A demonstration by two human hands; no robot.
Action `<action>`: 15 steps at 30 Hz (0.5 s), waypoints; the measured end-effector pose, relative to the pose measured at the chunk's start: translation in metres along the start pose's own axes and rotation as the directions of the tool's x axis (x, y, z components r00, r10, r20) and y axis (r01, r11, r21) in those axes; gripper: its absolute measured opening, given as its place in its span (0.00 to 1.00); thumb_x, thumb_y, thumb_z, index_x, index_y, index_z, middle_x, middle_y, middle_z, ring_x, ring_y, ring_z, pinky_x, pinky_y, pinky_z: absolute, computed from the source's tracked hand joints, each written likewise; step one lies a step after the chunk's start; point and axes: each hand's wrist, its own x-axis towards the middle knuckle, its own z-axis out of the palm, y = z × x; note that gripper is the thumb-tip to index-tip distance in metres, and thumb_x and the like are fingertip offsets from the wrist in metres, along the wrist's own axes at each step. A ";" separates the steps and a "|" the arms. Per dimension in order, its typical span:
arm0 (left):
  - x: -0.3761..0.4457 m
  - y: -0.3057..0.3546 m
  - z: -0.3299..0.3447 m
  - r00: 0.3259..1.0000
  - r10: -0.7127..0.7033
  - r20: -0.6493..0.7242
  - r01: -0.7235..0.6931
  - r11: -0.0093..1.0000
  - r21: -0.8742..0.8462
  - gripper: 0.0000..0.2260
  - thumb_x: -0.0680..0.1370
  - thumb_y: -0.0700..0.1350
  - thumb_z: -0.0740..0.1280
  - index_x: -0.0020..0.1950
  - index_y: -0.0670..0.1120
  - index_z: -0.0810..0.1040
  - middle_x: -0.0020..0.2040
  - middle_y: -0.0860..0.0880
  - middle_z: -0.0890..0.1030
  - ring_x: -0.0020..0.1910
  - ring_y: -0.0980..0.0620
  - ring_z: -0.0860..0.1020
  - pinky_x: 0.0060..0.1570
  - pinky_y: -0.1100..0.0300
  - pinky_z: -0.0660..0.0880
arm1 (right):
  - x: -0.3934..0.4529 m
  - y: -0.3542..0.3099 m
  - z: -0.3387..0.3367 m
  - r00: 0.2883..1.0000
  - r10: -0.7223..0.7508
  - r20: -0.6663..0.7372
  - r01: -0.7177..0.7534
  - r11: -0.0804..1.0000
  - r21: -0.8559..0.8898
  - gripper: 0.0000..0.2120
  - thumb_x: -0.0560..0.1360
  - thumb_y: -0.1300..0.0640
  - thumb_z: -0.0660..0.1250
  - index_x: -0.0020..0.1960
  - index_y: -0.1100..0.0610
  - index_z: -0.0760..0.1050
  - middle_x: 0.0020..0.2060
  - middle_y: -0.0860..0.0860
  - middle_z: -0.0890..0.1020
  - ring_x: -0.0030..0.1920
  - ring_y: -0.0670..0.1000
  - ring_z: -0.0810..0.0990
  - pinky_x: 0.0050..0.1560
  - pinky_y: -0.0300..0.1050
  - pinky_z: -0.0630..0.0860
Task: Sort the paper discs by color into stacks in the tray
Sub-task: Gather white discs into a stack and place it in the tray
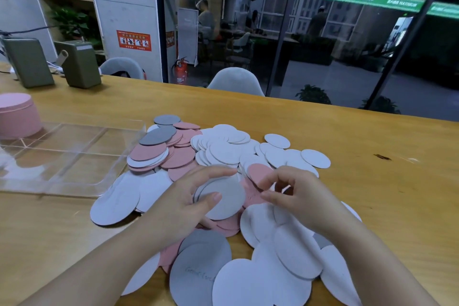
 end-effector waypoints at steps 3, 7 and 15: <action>0.000 -0.002 0.000 1.000 0.006 0.000 -0.006 0.999 0.035 0.24 0.79 0.36 0.63 0.50 0.69 0.79 0.53 0.72 0.74 0.54 0.57 0.77 0.39 0.57 0.81 | -0.008 0.010 -0.005 0.996 0.038 0.084 -0.031 0.996 -0.083 0.11 0.72 0.58 0.72 0.42 0.40 0.78 0.41 0.42 0.77 0.39 0.39 0.73 0.42 0.32 0.70; 0.001 -0.005 -0.001 1.000 0.002 -0.022 -0.001 0.999 0.049 0.22 0.78 0.36 0.64 0.50 0.67 0.80 0.53 0.68 0.75 0.55 0.62 0.76 0.39 0.53 0.82 | -0.011 0.011 -0.003 0.971 0.101 0.218 -0.067 0.985 -0.158 0.13 0.73 0.53 0.70 0.55 0.40 0.76 0.46 0.41 0.72 0.41 0.39 0.73 0.46 0.31 0.70; 0.001 -0.007 0.000 1.000 0.001 -0.029 0.001 0.998 0.061 0.22 0.79 0.37 0.62 0.50 0.67 0.79 0.54 0.70 0.75 0.57 0.65 0.73 0.39 0.56 0.81 | -0.011 0.007 0.007 0.955 0.131 0.267 -0.069 0.971 -0.229 0.16 0.73 0.54 0.69 0.59 0.43 0.72 0.49 0.37 0.66 0.43 0.34 0.69 0.45 0.33 0.68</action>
